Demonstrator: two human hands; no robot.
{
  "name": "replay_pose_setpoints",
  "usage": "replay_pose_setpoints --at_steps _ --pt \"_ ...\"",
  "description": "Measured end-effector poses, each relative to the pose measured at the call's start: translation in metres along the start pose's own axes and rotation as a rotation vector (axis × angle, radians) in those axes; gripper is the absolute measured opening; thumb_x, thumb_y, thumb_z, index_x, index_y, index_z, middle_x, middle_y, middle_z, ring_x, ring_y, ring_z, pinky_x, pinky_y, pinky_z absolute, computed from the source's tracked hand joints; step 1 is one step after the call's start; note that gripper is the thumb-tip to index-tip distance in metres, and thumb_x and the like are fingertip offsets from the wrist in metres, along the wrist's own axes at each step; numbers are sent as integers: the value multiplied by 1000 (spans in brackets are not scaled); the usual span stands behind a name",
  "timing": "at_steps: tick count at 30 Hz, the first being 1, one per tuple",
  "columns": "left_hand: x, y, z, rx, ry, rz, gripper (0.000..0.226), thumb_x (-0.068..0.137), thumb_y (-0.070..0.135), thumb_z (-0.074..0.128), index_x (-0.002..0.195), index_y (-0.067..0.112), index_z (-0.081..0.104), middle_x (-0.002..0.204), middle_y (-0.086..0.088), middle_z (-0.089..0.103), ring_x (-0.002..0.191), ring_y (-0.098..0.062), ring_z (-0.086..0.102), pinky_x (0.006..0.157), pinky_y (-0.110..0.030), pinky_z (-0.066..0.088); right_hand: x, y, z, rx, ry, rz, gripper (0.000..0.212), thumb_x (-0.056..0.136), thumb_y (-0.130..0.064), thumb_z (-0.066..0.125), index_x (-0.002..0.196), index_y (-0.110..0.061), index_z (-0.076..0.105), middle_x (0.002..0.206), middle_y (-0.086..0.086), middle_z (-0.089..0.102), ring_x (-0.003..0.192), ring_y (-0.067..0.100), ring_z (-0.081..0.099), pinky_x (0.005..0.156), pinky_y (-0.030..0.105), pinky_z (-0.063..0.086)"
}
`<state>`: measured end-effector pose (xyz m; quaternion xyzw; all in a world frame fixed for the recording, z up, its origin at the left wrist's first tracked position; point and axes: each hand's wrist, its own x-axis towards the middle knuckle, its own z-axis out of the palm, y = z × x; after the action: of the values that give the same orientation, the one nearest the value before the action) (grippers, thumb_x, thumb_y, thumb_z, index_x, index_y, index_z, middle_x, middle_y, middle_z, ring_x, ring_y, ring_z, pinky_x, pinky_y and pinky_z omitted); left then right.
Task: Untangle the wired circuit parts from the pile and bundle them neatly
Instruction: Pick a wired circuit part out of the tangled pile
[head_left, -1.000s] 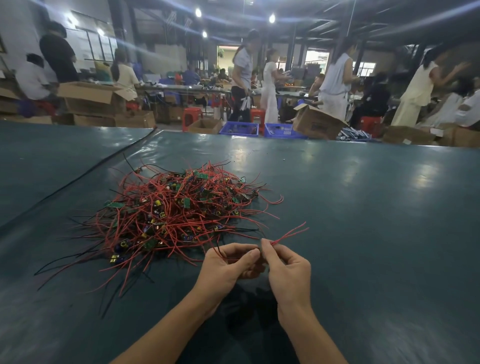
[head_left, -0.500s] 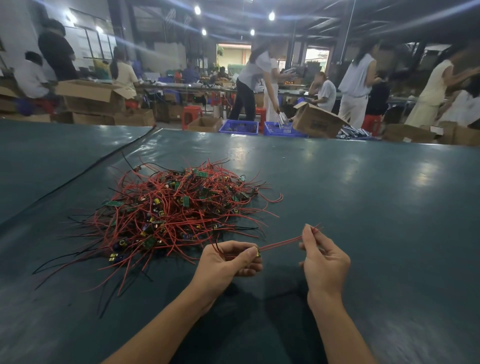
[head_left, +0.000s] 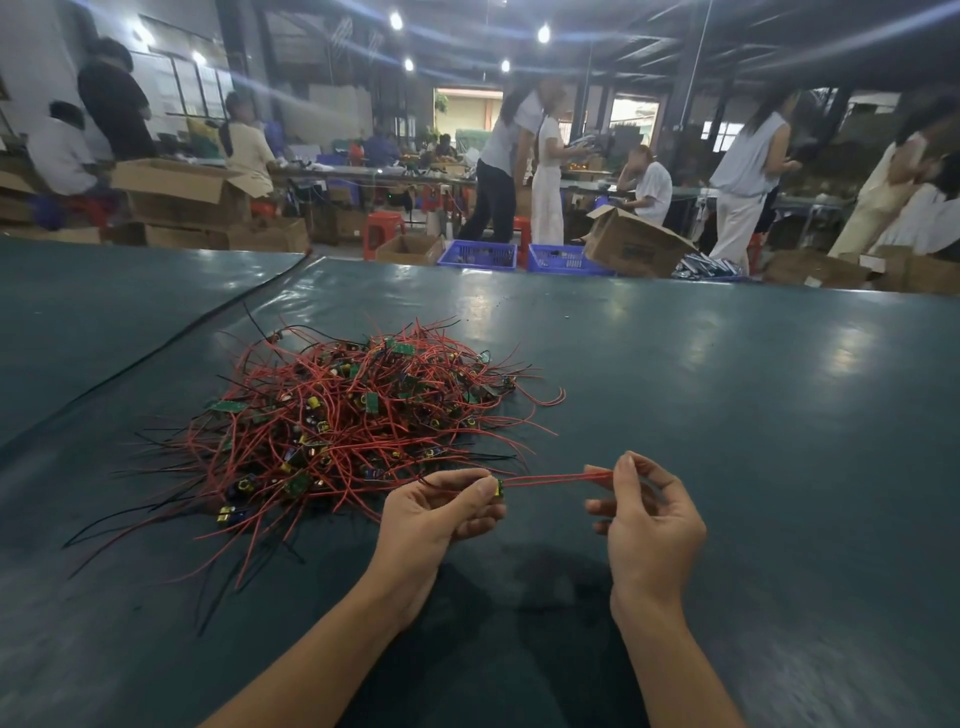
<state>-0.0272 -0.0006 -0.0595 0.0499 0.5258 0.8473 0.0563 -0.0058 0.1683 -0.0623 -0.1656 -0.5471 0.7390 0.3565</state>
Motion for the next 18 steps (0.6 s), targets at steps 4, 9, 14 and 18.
replay_pose_setpoints --at_steps 4,9,14,18 --pt "4 3 -4 -215 122 -57 30 65 16 76 92 4 69 79 -10 72 69 -15 71 59 -18 56 -5 -7 -1 48 -88 40 5 93 -15 66 88 -14 66 78 10 76 44 16 61 38 20 44" --pt "9 10 -10 -374 123 -137 32 75 25 64 97 3 70 72 -5 68 60 -10 66 57 -19 57 -11 -13 0 133 -297 136 43 94 -49 51 97 -11 69 80 17 74 49 18 61 41 22 45" --pt "7 9 -4 -224 -31 -269 49 70 33 68 111 6 67 65 -1 58 49 -8 56 46 -18 50 -21 -9 10 -63 -398 280 47 71 -58 63 84 -14 77 57 5 62 39 10 44 37 19 34" --pt "7 7 3 13 -142 -324 42 78 31 62 117 15 60 73 2 63 55 -5 60 51 -17 52 -39 -9 20 -148 -564 317 45 64 -59 70 68 -14 74 54 6 53 42 12 44 39 20 35"
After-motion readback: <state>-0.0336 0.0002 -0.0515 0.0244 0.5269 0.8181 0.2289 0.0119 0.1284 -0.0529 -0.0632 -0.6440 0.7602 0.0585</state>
